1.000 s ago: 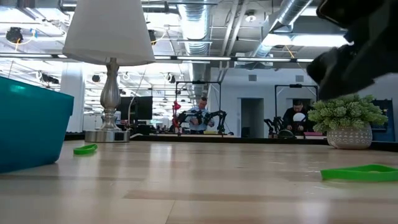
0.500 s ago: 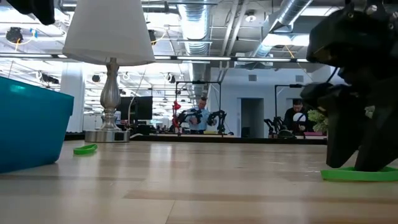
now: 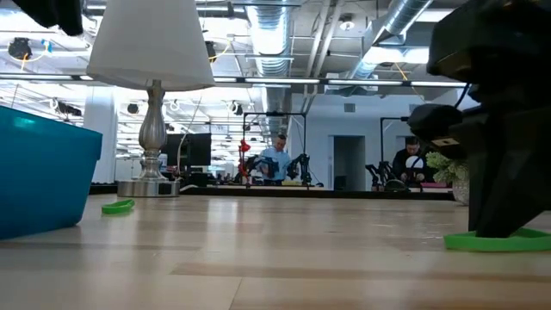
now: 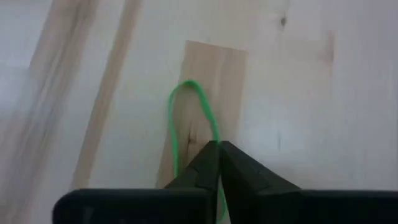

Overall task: Pick and place items into bin
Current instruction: Put the bottom green rubber band into the blue bin, then put the green rubber band into the blue bin, then return to Home Position

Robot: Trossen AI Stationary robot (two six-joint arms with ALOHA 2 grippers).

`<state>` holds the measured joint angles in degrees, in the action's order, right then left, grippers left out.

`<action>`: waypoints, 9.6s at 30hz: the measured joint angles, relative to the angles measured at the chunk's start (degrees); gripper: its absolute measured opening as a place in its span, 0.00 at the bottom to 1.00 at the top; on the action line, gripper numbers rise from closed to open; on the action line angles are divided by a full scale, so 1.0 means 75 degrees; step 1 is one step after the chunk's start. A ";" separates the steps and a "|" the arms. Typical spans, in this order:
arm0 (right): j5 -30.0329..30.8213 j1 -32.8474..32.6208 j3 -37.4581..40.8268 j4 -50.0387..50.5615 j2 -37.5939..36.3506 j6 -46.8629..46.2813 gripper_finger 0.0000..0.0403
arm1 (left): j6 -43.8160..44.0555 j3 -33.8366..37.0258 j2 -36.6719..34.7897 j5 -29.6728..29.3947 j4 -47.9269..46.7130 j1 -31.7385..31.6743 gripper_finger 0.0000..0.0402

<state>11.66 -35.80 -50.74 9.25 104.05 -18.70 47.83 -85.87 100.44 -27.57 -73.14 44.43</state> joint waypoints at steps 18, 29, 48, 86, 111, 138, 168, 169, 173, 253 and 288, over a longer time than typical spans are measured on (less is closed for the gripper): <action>0.0137 0.1443 -0.1862 -0.6741 0.1395 0.3063 0.00 | 0.0077 -0.1163 -0.0638 -0.1830 -0.2238 0.0174 0.31; -0.0661 0.1884 -0.6627 -0.4444 0.4341 0.3844 0.00 | 0.0042 -0.1153 -0.1679 -0.2440 -0.2258 0.0163 0.31; -0.0340 0.2297 -0.8655 -0.0666 0.5387 0.4086 0.14 | -0.0152 -0.1124 -0.1629 -0.2011 -0.2251 0.0186 0.31; -0.0370 0.3194 -0.6269 0.6188 -0.2133 0.3081 0.24 | -0.0726 0.0530 -0.3504 -0.1388 -0.2071 -0.1713 0.31; -0.1349 0.2874 0.2498 -0.1237 -0.5310 0.1670 0.24 | -0.2030 0.7013 -0.4993 0.1589 0.5959 -0.4270 0.31; -0.1352 0.2898 0.2489 -0.1634 -0.4732 0.1539 0.24 | -0.2366 0.8003 -0.2562 0.1530 0.8602 -0.4200 0.27; -0.1360 0.2941 0.2489 -0.1790 -0.4732 0.0874 0.24 | -0.1684 0.3770 -0.3978 0.2464 0.4856 -0.1430 0.00; -0.1360 0.2941 0.2489 -0.1812 -0.4732 0.0874 0.24 | -0.1423 0.3868 -0.3947 0.2404 0.4920 -0.1236 0.00; -0.1357 0.2941 0.2489 -0.1818 -0.4732 0.0874 0.24 | -0.0695 0.4331 -0.3549 0.1967 0.4671 -0.0672 0.00; -0.4717 0.5026 0.6712 -0.2108 -1.3787 0.0779 0.24 | -0.6060 1.1336 -1.3381 -0.0687 1.0452 -0.2032 0.27; -0.4691 0.5043 0.6721 -0.1750 -1.3705 0.1486 0.24 | -0.6636 1.1328 -1.3269 -0.0799 1.0295 -0.2037 0.27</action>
<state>-23.53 2.02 -0.34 -3.88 1.26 -7.55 -1.93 -0.91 0.93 -33.57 4.08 29.15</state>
